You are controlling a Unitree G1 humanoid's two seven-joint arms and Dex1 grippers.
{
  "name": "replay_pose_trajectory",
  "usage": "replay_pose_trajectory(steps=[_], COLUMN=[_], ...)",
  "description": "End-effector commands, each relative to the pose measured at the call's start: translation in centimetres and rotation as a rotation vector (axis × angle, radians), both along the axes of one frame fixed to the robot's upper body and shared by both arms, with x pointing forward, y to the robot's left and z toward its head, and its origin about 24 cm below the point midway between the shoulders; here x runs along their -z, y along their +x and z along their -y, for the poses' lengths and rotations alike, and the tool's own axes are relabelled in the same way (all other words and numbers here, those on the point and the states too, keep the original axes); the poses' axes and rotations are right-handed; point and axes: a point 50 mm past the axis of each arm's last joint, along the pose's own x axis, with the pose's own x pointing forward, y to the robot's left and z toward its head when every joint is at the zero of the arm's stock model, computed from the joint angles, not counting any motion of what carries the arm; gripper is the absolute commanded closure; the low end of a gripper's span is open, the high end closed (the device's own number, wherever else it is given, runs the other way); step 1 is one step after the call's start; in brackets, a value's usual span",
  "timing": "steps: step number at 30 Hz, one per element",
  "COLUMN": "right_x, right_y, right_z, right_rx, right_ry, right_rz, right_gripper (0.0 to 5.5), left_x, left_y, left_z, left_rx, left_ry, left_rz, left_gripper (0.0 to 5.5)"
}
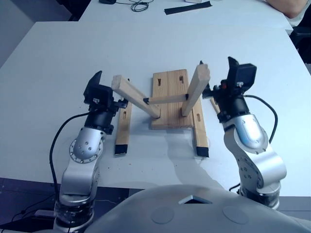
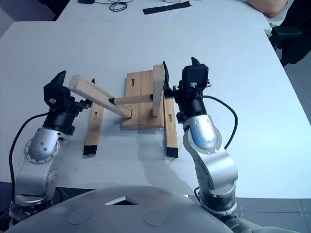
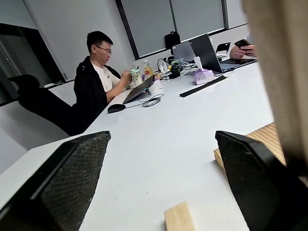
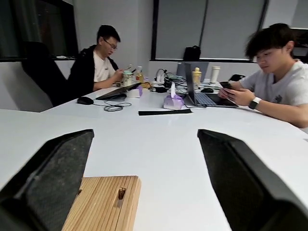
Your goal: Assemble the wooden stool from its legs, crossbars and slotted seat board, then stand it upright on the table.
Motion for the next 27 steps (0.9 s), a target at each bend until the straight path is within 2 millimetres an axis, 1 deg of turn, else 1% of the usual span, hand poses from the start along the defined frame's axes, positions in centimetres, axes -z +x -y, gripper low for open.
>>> replay_pose_trajectory(steps=[1,5,8,9,11,14,16,18,21,25,27], right_x=[1.6,2.8,3.4,3.7,4.5,5.7,7.1,8.2,8.8,9.1,9.3], right_y=[-0.1,0.1,0.3,0.4,0.8,1.2,1.6,1.9,1.8,1.2,1.0], right_z=[-2.2,-1.4,-0.7,-0.2,1.4,3.4,4.0,4.5,4.6,3.4,2.7], right_rx=[-0.198,-0.182,-0.165,-0.151,-0.103,-0.078,-0.095,-0.086,-0.095,-0.164,-0.207], right_ry=[0.007,-0.028,-0.049,-0.066,-0.135,-0.197,-0.241,-0.271,-0.272,-0.219,-0.222], right_rz=[-0.114,-0.156,-0.169,-0.172,-0.185,-0.207,-0.227,-0.232,-0.223,-0.223,-0.221], right_gripper=[1.50,1.50,1.50,1.50,1.50,1.50,1.50,1.50,1.50,1.50,1.50], left_x=[-1.1,-1.5,-1.4,-1.3,-1.0,-0.5,0.3,1.1,2.1,2.9,3.2], left_y=[0.0,0.3,0.4,0.3,0.3,0.2,0.1,0.0,0.0,-0.1,0.0], left_z=[3.1,2.2,1.6,1.4,0.7,-0.5,-1.1,-1.4,-1.8,-2.6,-2.7], left_rx=[0.234,0.184,0.184,0.181,0.167,0.138,0.120,0.118,0.118,0.102,0.094], left_ry=[-0.031,-0.019,-0.003,0.008,0.033,0.064,0.083,0.095,0.099,0.126,0.134], left_rz=[0.042,0.063,0.057,0.052,0.043,0.031,0.017,0.005,-0.019,-0.027,-0.022], left_gripper=[1.44,1.44,1.44,1.44,1.44,1.44,1.44,1.44,1.44,1.44,1.44])
